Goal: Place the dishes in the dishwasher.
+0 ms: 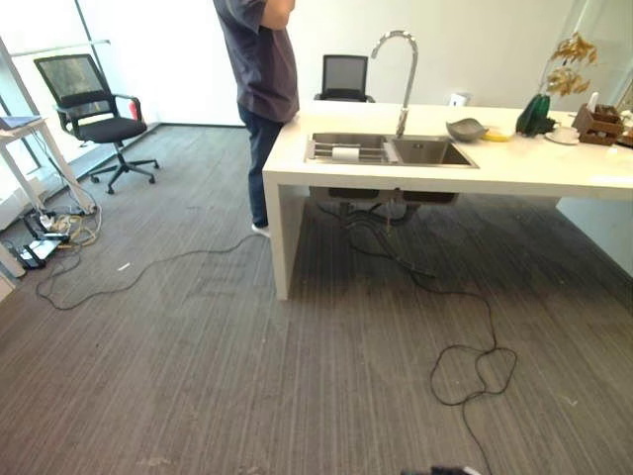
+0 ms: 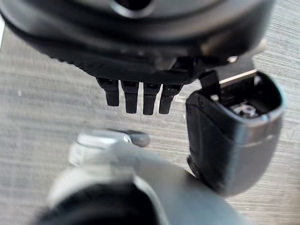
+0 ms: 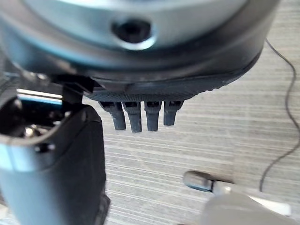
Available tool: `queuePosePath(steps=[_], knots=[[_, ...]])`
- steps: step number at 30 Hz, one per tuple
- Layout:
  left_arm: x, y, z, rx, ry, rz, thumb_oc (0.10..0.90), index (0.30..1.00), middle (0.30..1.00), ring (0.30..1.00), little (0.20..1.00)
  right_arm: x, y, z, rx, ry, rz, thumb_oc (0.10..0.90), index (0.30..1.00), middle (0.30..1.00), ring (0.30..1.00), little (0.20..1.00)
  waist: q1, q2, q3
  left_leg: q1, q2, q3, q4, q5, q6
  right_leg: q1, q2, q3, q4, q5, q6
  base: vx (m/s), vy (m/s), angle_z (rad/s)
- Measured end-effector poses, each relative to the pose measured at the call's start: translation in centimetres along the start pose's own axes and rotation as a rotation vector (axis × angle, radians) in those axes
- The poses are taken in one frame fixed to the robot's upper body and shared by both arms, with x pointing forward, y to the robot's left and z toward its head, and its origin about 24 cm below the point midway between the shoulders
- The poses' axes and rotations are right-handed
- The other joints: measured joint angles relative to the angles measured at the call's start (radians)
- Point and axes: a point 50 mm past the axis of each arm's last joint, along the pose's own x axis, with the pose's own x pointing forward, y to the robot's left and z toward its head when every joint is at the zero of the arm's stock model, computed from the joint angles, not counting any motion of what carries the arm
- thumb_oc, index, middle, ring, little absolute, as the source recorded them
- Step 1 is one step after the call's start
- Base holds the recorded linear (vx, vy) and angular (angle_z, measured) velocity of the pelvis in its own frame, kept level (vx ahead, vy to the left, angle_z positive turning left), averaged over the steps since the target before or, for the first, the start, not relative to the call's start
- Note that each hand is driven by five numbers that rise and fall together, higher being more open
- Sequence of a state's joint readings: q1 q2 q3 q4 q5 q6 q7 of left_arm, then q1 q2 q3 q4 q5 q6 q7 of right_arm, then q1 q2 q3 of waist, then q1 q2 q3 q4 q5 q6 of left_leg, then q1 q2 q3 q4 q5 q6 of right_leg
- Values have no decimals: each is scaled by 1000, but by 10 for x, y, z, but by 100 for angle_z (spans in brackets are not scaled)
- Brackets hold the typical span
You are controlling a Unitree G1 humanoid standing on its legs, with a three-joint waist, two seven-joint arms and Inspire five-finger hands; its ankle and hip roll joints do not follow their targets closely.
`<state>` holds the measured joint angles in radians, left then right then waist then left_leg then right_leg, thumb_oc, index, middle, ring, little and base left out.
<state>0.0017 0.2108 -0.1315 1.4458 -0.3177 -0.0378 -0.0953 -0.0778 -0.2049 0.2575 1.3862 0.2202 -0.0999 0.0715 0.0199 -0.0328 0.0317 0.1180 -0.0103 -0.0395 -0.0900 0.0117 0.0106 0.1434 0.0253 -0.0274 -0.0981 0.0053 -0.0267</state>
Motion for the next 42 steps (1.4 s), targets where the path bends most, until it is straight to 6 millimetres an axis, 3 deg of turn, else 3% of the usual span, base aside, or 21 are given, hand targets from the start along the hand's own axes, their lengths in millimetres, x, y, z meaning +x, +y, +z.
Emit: queuePosePath(steps=[3,5,11,28,33,34,35,36,37,38,39,40,41,42], knots=[[1,-2,17,-18,-48,-9,800,900,900,900,900,0,11,-9,-3,30,34,800,900,900,900,900,-6,1,18,10,0,0,0,1,-2,9,-1,1,0,2,0,3,1,-1],[1,-5,24,-13,-65,-16,800,900,900,900,900,0,12,-5,13,12,35,800,900,900,900,900,-28,4,23,10,-2,1,-1,1,-1,9,-3,2,0,2,0,10,2,-5],[2,-11,38,18,-117,-27,800,900,900,900,900,0,10,-2,72,-5,25,800,900,900,900,900,-27,4,30,15,-1,1,-7,1,-1,12,-2,3,-1,1,0,0,0,0],[2,-29,45,-66,-199,-13,800,900,900,900,900,-1,10,-6,162,-16,-18,800,900,900,900,900,-28,9,36,13,1,2,-2,3,0,10,-1,4,-1,2,0,0,-13,0],[2,-38,48,-108,-210,-23,800,900,900,900,900,0,8,5,190,-67,-24,800,900,900,900,900,-32,28,62,9,9,11,-1,2,-3,-6,7,15,10,-3,5,-47,-71,-8],[1,-38,54,-142,-233,-19,800,900,900,900,900,2,10,21,181,-108,-13,800,900,900,900,900,-21,23,91,-71,17,31,100,-11,-39,-83,22,19,97,-47,-1,-50,-92,-12],[1,-38,54,-142,-233,-19,800,900,900,900,900,2,10,21,181,-108,-13,800,900,900,900,900,-21,23,91,-71,17,31,100,-11,-39,-83,22,19,97,-47,-1,-46,-211,1],[-2,-34,77,-199,-307,-11,800,900,900,900,900,3,15,43,188,-176,8,800,900,900,900,900,-16,-10,154,-237,4,27,366,-50,-99,-166,28,25,197,-81,-62,29,-184,12],[-2,-34,77,-199,-307,-11,800,900,900,900,900,3,15,43,188,-176,8,800,900,900,900,900,-16,-10,154,-237,4,27,366,-50,-99,-166,28,25,197,-81,-62,28,-182,39],[-7,-39,108,-291,-395,-40,800,900,900,900,900,3,7,47,216,-188,-20,800,900,900,900,900,46,-1,242,-490,-8,-8,834,77,-192,-175,27,19,266,-105,-117,24,-64,27],[-7,-39,108,-291,-395,-40,800,900,900,900,900,3,7,47,216,-188,-20,800,900,900,900,900,46,-1,242,-490,-8,-8,834,77,-192,-175,27,19,266,-105,-117,195,24,29],[-12,-45,128,-301,-463,-58,800,900,900,900,900,3,4,38,220,-147,-42,800,900,900,900,900,83,-11,266,-618,-29,-20,1033,181,-216,-169,10,7,282,-110,-126,492,92,-4],[-12,-37,130,-287,-470,-26,800,900,900,900,900,4,5,35,210,-125,-48,800,900,900,900,900,77,-22,264,-649,-22,31,1015,126,-155,-128,-2,11,249,-122,-85,506,94,13],[-10,-36,120,-277,-440,-8,800,900,900,900,900,3,2,33,215,-121,-63,800,900,900,900,900,50,21,239,-625,61,168,736,106,-108,-80,22,-22,193,-149,6,499,128,-4]])
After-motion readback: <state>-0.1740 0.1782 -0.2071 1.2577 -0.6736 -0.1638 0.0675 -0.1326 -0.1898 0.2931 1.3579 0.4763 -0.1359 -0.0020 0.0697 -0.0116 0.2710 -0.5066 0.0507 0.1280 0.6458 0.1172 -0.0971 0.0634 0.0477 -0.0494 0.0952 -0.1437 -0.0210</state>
